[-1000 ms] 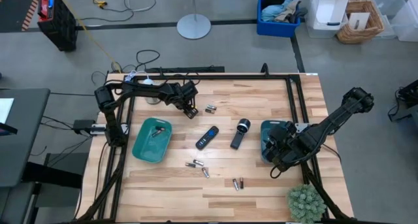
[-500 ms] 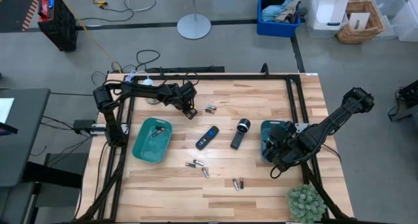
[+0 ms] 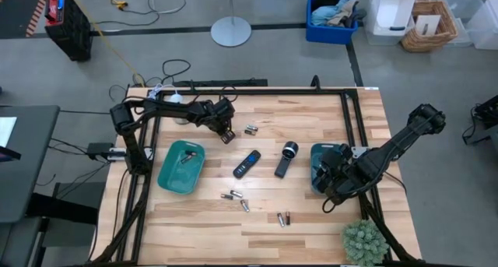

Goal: Sort batteries
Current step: Put the silver battery into the blue bin

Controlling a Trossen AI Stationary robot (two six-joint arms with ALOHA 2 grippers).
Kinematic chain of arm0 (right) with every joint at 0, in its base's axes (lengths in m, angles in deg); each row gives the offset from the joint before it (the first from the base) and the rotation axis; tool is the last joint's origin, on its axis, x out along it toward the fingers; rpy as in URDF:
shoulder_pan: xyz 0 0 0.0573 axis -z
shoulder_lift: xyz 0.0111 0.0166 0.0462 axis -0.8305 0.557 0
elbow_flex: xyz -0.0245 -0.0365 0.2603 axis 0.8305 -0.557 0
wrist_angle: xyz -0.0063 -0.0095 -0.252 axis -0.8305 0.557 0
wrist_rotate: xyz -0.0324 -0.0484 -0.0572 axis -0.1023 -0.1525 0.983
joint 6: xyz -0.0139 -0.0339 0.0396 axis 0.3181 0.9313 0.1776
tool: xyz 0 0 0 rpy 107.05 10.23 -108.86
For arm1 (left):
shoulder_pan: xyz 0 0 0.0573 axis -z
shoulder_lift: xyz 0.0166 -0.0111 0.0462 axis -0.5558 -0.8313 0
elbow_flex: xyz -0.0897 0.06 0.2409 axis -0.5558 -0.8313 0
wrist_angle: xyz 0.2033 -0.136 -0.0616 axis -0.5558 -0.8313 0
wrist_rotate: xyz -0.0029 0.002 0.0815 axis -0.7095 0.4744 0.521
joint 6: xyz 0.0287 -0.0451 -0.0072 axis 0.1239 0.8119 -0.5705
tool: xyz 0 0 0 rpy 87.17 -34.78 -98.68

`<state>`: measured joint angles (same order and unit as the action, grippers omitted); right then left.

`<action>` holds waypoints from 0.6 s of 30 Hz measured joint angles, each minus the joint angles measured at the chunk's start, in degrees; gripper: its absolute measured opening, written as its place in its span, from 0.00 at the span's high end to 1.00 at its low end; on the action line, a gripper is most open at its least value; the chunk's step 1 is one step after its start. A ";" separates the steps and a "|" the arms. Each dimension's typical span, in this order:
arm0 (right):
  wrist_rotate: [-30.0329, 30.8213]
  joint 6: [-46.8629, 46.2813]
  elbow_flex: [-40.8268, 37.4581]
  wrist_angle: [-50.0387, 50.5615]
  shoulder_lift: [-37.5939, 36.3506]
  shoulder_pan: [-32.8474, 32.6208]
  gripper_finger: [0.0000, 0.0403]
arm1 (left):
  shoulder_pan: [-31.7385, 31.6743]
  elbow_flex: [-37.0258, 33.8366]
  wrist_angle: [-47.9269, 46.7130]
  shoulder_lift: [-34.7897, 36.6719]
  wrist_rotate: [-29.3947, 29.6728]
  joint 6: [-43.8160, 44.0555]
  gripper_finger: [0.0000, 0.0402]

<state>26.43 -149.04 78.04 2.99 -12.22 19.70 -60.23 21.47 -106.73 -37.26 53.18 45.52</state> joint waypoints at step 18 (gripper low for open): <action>11.18 23.19 0.00 -19.50 -11.75 0.20 0.45 | 10.56 0.16 34.27 5.58 -8.61 -2.83 0.90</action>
<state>37.61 -125.86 78.04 -16.51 -23.98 19.90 -49.67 21.63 -72.47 -31.68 44.57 42.69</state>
